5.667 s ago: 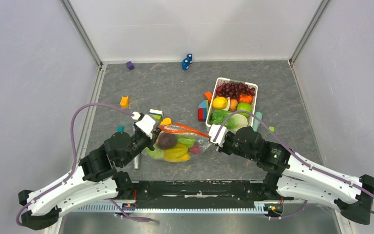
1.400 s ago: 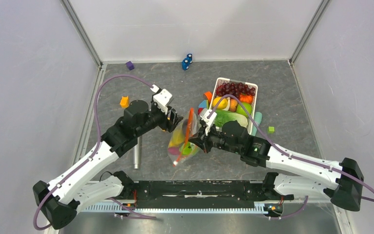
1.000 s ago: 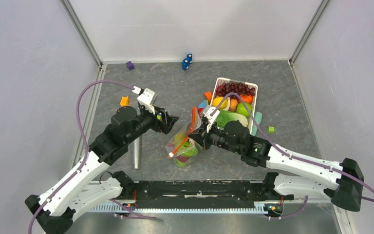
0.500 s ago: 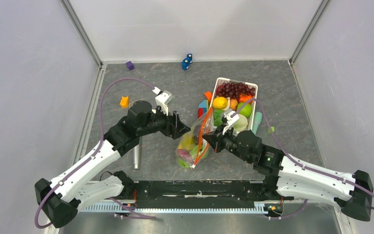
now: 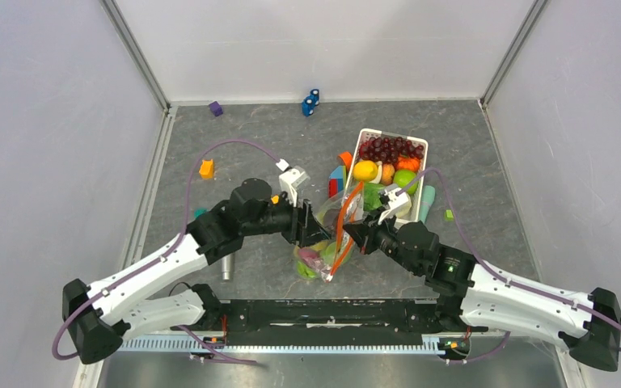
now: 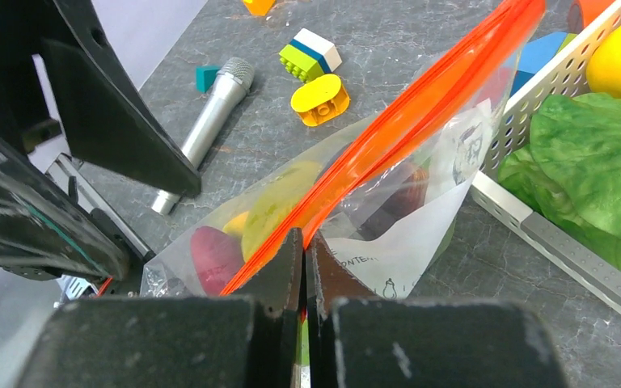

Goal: Open the zip-top bag and remove the fake food
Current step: Open the zipper of the food storage bag at the center of the board.

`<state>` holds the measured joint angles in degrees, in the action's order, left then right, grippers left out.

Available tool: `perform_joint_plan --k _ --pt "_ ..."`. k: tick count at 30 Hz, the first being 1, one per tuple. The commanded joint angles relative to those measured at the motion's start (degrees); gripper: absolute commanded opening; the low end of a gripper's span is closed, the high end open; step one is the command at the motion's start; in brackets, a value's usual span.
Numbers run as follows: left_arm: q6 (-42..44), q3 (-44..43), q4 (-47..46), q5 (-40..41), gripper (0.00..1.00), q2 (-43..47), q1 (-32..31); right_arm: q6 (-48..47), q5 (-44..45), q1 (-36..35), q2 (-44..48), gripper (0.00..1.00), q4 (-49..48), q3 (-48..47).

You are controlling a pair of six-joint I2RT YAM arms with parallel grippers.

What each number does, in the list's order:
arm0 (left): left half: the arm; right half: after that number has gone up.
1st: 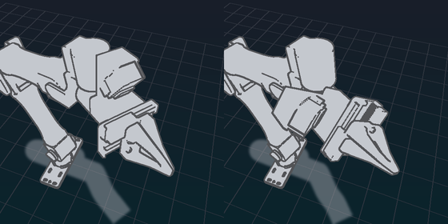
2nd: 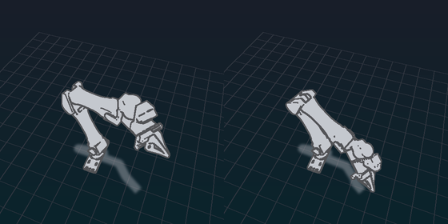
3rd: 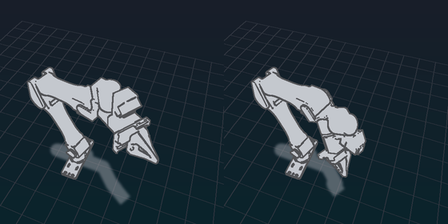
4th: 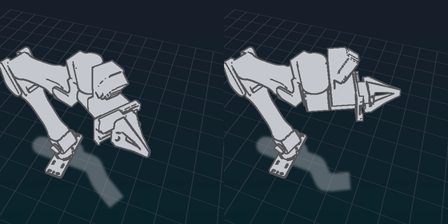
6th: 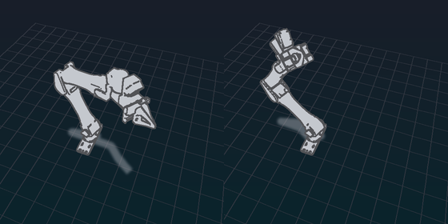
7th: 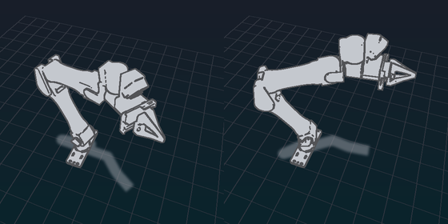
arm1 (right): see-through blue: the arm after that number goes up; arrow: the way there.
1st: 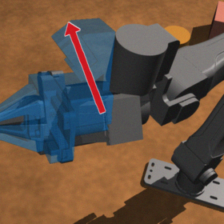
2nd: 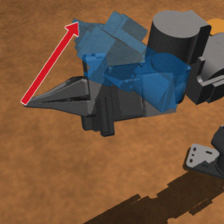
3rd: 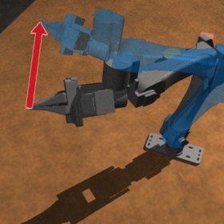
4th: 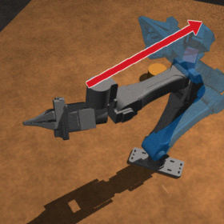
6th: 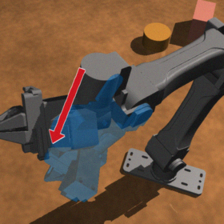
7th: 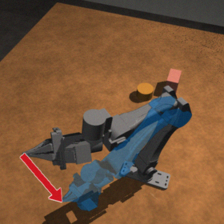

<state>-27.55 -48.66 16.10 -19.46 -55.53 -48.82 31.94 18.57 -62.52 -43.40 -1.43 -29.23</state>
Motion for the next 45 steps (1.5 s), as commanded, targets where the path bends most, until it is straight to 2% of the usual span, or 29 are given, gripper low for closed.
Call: perform_joint_plan --k 1,8,15,19,24,32,45 --pt "-4.7 0.8 -4.2 2.3 0.60 -2.3 -3.4 1.7 2.0 -0.2 1.8 0.00 -3.0 0.6" --pt "-6.3 -0.1 -5.9 5.7 0.56 -6.6 -7.5 2.2 1.3 -0.2 2.4 0.00 -3.7 0.9" --pt "-6.8 -0.4 -6.9 8.4 0.54 -9.0 -8.8 2.2 0.6 -0.2 2.5 0.00 -4.1 1.0" --pt "-6.5 -0.8 -6.7 10.4 0.49 -10.0 -8.9 2.1 0.4 -0.2 2.8 0.00 -4.0 1.0" --pt "-4.6 -2.8 -3.5 13.5 0.32 -10.8 -8.9 1.8 0.6 -0.2 3.5 0.00 -3.6 1.0" --pt "-0.8 -7.2 2.6 20.2 0.21 -8.6 -8.9 1.5 2.1 -0.2 3.8 0.00 -1.3 0.8" --pt "2.5 -11.6 8.3 25.4 0.16 -4.7 -8.9 1.3 2.4 -0.2 2.2 0.00 -0.2 0.7"
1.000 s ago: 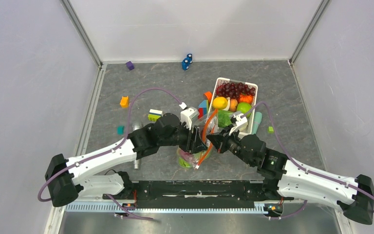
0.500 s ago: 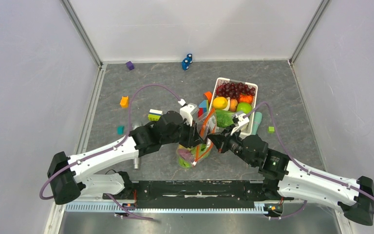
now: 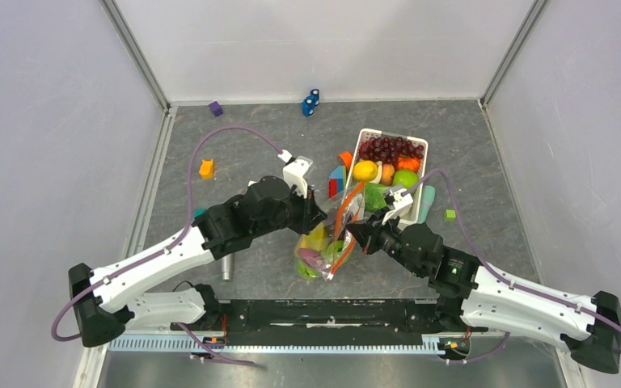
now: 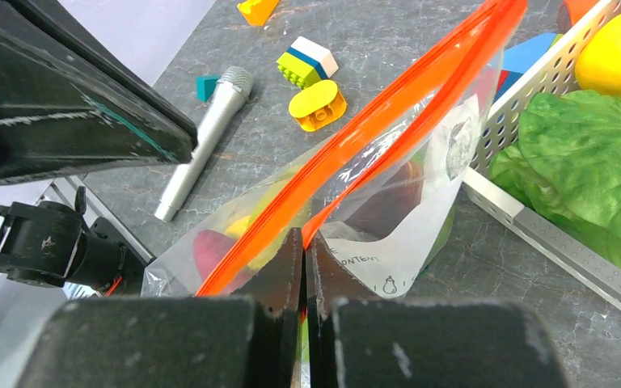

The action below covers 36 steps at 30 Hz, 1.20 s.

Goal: Open the zip-top bag and remove the fake food
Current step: Open the zipper of the food storage bag at the center of the board.

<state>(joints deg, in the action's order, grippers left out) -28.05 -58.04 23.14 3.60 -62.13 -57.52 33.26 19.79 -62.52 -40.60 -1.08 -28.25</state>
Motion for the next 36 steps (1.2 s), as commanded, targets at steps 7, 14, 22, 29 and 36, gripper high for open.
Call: perform_joint_plan --k 7,14,22,29,36 --pt "1.3 -1.9 -0.6 0.2 0.46 -0.2 -0.2 0.1 0.1 -0.2 -0.4 0.00 -1.8 -0.2" --pt "-1.3 -1.6 -4.4 0.0 0.53 -4.1 -0.2 -0.2 -0.5 -0.2 1.5 0.00 -2.5 0.7" --pt "-3.9 -1.6 -8.0 -1.8 0.53 -7.8 -0.2 -0.4 -1.5 -0.2 2.0 0.00 -2.9 1.0" --pt "-4.3 -1.3 -8.6 -2.8 0.53 -9.9 -0.2 -0.5 -1.5 -0.2 2.4 0.00 -3.1 1.1" --pt "-3.8 -1.1 -7.6 -1.0 0.48 -11.3 -0.2 -0.7 -1.7 -0.2 2.8 0.00 -3.2 1.1"
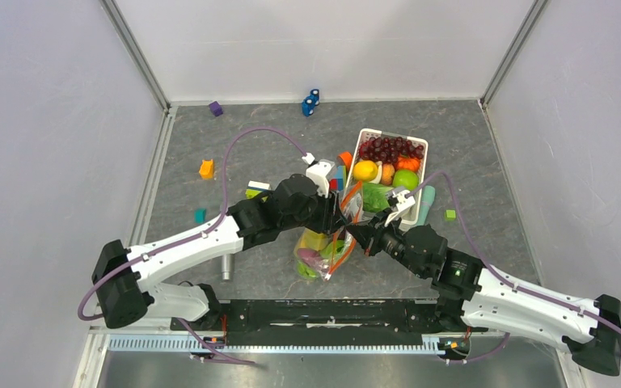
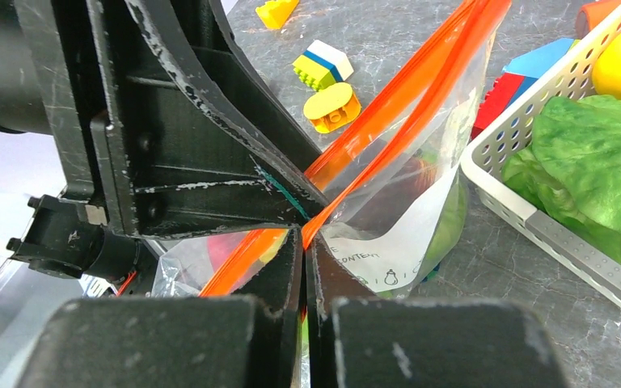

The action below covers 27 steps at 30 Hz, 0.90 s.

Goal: Open the zip-top bag and remove the fake food
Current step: Open the zipper of the food storage bag at the center of the board.

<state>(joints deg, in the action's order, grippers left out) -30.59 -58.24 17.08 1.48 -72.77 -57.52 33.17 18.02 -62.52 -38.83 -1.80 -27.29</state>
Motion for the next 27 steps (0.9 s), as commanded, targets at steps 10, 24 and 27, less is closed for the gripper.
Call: perform_joint_plan --k 10,24,27 --pt "-0.4 -1.1 -1.5 1.8 0.24 -1.8 -0.2 -0.7 -0.1 -0.2 1.0 0.00 -2.3 0.0" --pt "7.6 -6.2 8.0 11.0 0.02 7.7 0.4 -5.0 -2.5 -0.2 -8.4 0.00 -3.6 -6.8" --pt "10.3 -8.7 12.1 13.3 0.02 9.4 0.7 -6.1 -2.7 -0.2 -11.9 0.00 -4.7 -9.5"
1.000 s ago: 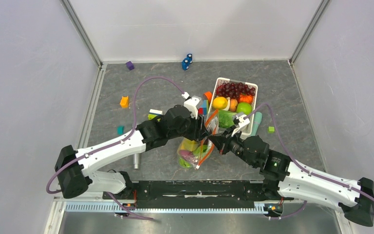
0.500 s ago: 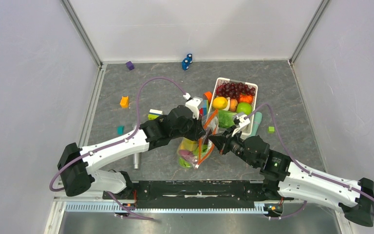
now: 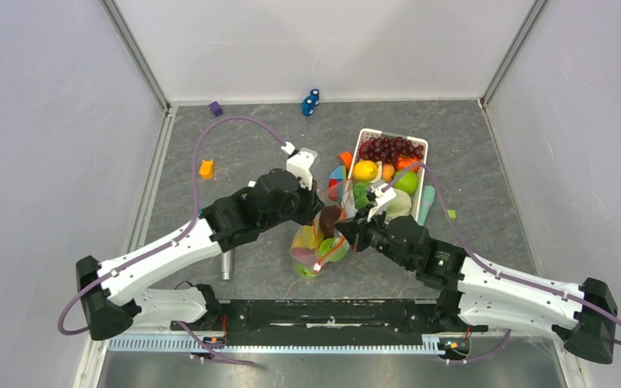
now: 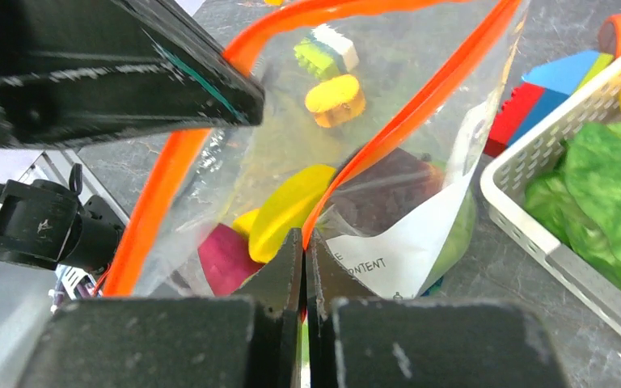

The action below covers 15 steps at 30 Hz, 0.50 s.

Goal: Open the zip-top bag and remove the fake food
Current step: Open the zipper of the food storage bag at the center of the board.

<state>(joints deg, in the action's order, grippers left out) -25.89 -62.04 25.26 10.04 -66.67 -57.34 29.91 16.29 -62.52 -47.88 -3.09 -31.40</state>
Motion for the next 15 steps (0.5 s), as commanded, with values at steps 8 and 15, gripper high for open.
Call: perform_joint_plan --k 8,15 --pt "10.0 -10.6 13.0 14.6 0.02 9.2 3.6 -4.8 -6.3 -0.2 -14.9 0.00 -10.0 -14.3" --pt "14.6 -14.0 17.0 14.2 0.02 10.6 8.7 -2.1 -4.9 -0.1 -21.3 0.00 -16.6 -15.6"
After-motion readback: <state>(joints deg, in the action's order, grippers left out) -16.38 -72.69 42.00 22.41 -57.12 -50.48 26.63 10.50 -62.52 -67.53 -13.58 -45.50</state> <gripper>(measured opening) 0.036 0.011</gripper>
